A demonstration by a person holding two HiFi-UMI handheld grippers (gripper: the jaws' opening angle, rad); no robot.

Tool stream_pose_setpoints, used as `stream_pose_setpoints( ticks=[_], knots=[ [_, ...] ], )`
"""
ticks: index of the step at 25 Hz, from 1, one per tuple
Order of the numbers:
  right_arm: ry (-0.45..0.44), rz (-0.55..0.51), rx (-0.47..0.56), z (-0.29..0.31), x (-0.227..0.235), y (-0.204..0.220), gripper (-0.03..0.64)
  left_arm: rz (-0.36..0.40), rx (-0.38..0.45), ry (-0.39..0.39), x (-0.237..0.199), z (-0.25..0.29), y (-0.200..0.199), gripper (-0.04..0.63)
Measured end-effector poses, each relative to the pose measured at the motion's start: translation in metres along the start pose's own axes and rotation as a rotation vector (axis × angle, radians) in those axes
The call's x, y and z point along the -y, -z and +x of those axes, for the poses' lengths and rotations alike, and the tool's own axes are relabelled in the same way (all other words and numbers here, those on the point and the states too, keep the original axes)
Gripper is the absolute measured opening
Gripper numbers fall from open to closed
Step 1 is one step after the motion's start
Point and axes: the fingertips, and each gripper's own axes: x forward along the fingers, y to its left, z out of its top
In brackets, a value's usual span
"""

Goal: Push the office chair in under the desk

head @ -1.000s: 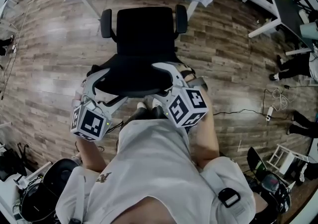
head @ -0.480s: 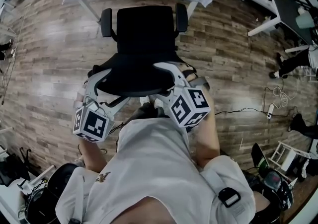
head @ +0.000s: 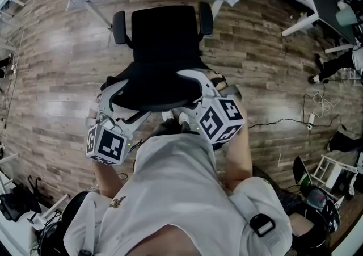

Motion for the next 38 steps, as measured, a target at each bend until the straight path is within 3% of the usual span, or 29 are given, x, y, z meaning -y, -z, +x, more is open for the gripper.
stream_pose_setpoints(
  ticks=[13, 38],
  knots=[
    [-0.003, 0.011, -0.013, 0.006, 0.017, 0.003, 0.35, 0.022, 0.0, 0.009, -0.016, 0.009, -0.001, 0.385],
    [-0.07, -0.002, 0.034, 0.006, 0.047, 0.015, 0.351, -0.006, -0.007, -0.001, -0.036, 0.034, -0.011, 0.385]
  ],
)
